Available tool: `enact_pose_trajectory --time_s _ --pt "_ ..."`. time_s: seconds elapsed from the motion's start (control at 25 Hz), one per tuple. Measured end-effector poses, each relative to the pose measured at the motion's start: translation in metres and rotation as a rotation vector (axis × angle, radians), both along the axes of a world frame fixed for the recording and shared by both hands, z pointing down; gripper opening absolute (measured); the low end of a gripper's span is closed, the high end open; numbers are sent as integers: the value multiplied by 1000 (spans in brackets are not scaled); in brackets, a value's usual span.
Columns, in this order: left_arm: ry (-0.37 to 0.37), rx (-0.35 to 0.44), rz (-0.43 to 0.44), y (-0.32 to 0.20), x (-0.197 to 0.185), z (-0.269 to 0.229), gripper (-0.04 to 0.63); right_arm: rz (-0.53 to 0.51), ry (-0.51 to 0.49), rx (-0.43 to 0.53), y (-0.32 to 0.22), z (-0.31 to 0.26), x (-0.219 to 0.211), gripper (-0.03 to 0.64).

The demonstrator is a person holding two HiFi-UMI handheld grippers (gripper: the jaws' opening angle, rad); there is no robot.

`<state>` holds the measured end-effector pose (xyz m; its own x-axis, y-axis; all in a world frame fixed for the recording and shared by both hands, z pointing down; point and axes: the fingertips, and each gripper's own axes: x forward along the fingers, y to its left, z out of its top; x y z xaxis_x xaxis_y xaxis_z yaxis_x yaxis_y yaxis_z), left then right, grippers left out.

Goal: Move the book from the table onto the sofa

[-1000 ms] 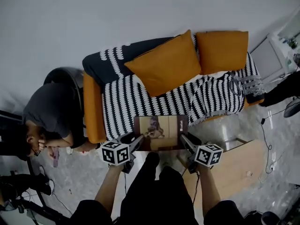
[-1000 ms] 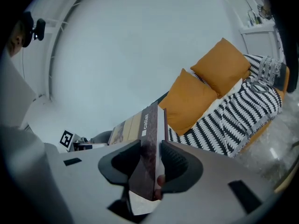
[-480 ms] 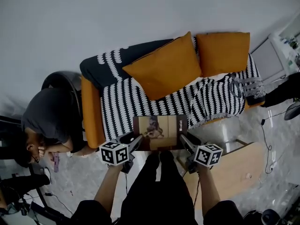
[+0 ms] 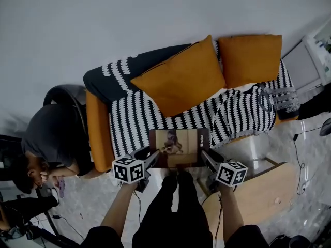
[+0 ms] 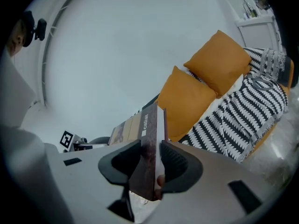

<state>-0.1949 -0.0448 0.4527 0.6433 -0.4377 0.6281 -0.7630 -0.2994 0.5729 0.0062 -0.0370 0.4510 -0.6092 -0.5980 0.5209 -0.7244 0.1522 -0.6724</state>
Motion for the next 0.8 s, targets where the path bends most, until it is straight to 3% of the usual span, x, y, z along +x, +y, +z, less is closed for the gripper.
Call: enact_pose_trajectory --time_s 0.32,0.8 --pt "-13 -23 23 -36 18 43 186 22 -14 -34 -31 45 18 156" --pt "-11 -93 3 -72 31 180 186 11 -35 -108 -72 184 32 156"
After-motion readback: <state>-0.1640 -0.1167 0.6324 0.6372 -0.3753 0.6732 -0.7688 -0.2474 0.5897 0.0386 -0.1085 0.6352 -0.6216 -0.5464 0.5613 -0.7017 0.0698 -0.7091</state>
